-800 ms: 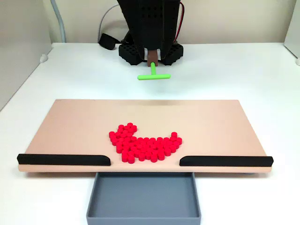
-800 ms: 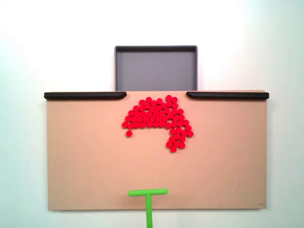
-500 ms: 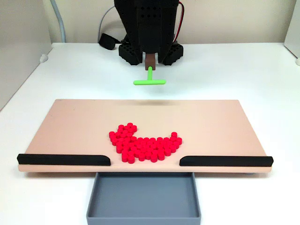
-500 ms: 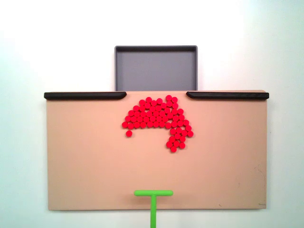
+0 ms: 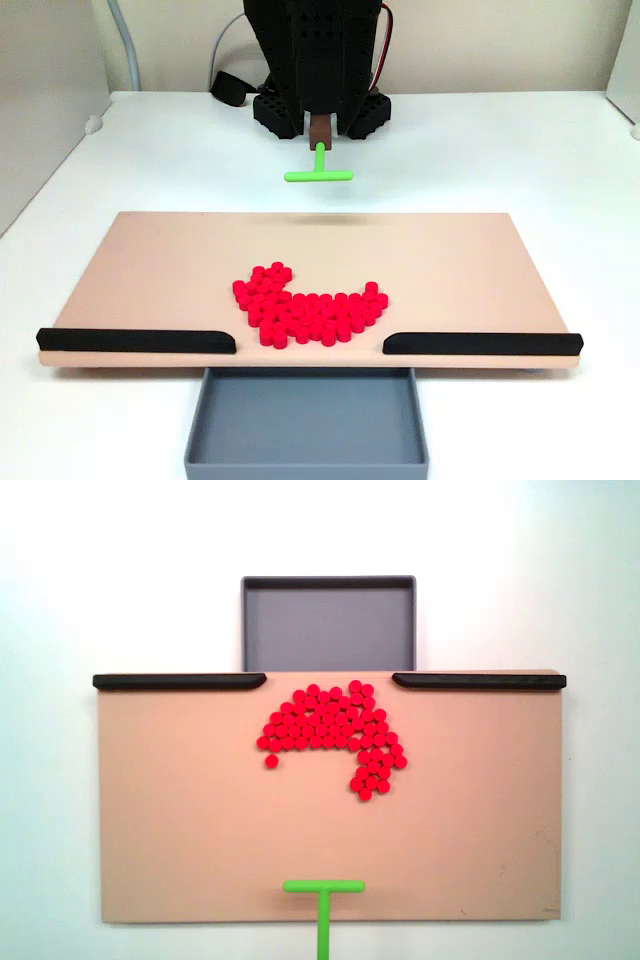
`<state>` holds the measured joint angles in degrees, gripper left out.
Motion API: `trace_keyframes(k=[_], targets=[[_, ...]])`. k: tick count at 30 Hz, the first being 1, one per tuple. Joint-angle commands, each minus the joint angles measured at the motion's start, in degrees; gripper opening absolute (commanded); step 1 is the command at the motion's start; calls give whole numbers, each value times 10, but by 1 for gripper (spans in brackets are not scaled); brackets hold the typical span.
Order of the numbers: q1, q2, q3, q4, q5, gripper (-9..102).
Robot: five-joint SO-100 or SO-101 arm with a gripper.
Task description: Push granules from bottom to the grey container
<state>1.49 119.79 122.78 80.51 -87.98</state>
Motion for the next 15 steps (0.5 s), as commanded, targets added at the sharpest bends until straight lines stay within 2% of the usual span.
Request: trace_keyframes(k=[1, 15], targets=[[1, 13, -4, -5, -1, 0], [1, 19, -4, -5, -1, 0]])
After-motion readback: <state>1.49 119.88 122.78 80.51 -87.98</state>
